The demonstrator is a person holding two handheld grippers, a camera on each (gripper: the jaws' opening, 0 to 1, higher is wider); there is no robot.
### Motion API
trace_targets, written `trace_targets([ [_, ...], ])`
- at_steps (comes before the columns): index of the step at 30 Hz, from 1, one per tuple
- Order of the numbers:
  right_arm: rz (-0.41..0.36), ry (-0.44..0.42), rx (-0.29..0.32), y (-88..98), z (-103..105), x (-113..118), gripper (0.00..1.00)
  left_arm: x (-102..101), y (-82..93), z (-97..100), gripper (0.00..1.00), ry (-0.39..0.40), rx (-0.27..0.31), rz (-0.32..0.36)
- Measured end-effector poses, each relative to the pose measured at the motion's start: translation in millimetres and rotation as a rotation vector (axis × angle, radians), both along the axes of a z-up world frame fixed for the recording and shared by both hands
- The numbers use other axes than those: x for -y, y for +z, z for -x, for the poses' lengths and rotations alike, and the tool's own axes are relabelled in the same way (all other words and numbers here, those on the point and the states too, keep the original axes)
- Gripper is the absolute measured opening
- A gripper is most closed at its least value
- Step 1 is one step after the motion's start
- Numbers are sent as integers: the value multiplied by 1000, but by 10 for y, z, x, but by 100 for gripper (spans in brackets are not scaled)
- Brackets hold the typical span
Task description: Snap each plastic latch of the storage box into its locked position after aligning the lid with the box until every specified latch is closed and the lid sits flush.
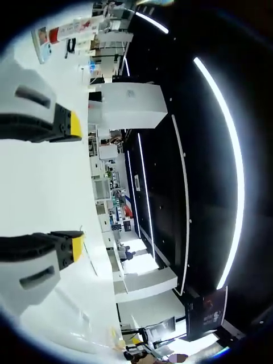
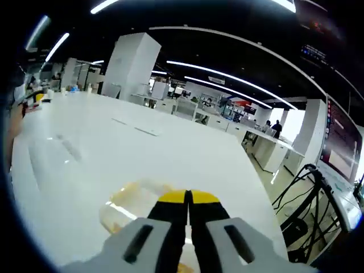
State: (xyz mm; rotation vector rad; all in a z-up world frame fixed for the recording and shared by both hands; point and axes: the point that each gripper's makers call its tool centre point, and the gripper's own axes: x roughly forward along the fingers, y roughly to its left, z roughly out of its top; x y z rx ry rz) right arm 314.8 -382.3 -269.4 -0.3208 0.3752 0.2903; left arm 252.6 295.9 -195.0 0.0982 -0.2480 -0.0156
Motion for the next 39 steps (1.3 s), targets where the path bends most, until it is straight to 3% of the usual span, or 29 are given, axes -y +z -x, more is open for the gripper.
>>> trace_targets([
  [3,-34,5,-78,-185,-17,-10,0,30,37,6,63,-31,2,17],
  [4,-29,17,-126,-286,-18,-11,0,39,50,7,63,-36,3,18],
  [7,-12,31,-188,-427,-37,-29,0,71,100,-11,63,-42,-7,3],
  [11,-11,59,-221,-505,-26,-85,0,154,187,-6,64,-77,-14,13],
  [18,-8,98,-238,-503,50,-72,0,511,520,93,60,-172,7,-4],
  [22,15,112,-249,-519,93,-82,0,800,692,98,60,-266,19,-1],
  [29,-1,125,-255,-508,129,-126,0,1533,932,77,60,-483,27,-9],
  [33,9,130,-259,-507,152,-175,0,1849,987,21,58,-572,20,-8],
  [39,3,142,-263,-503,178,-274,0,2560,1003,-48,56,-720,-12,-52],
])
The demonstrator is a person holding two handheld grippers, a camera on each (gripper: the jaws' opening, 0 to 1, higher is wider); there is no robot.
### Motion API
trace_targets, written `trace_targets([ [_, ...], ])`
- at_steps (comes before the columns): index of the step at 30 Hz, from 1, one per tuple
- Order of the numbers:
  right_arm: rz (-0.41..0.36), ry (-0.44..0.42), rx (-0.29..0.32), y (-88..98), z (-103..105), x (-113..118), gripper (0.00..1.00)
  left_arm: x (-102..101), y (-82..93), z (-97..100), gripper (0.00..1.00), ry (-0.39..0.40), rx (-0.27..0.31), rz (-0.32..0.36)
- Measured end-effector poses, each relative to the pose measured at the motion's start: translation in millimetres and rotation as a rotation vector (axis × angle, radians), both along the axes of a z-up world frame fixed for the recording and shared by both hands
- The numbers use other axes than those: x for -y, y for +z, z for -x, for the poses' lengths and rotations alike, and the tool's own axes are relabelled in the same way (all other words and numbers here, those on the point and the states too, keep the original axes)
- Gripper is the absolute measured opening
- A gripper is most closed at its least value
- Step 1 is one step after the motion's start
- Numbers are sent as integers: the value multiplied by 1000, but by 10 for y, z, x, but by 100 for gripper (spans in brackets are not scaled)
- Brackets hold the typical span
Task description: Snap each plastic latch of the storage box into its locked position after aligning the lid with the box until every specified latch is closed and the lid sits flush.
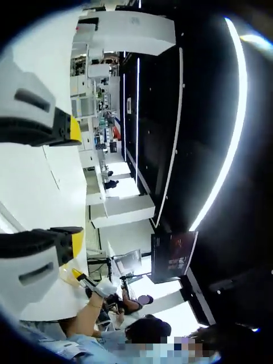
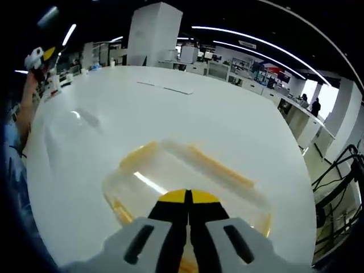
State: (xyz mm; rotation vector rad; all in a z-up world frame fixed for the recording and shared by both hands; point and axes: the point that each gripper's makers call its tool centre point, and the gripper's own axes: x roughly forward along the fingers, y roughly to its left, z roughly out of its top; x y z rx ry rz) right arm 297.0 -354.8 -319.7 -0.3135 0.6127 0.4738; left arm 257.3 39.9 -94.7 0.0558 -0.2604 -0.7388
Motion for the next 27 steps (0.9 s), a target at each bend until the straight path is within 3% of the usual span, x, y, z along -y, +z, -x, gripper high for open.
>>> trace_targets([
  [5,21,2,1,8,16,-81,0,685,2,26,55,-171,-45,-52],
  [11,58,21,-2,14,30,-191,0,1225,-102,-12,47,-262,-63,-154],
  [15,94,32,-3,9,45,-244,0,1548,-202,-61,41,-328,-92,-196],
  [18,114,30,-5,8,42,-240,0,1775,-334,-94,40,-367,-101,-270],
  [23,97,40,-6,0,52,-298,0,2057,-464,-156,38,-425,-133,-316],
  [27,121,58,2,-1,45,-319,0,2292,-654,-276,36,-445,-160,-417],
])
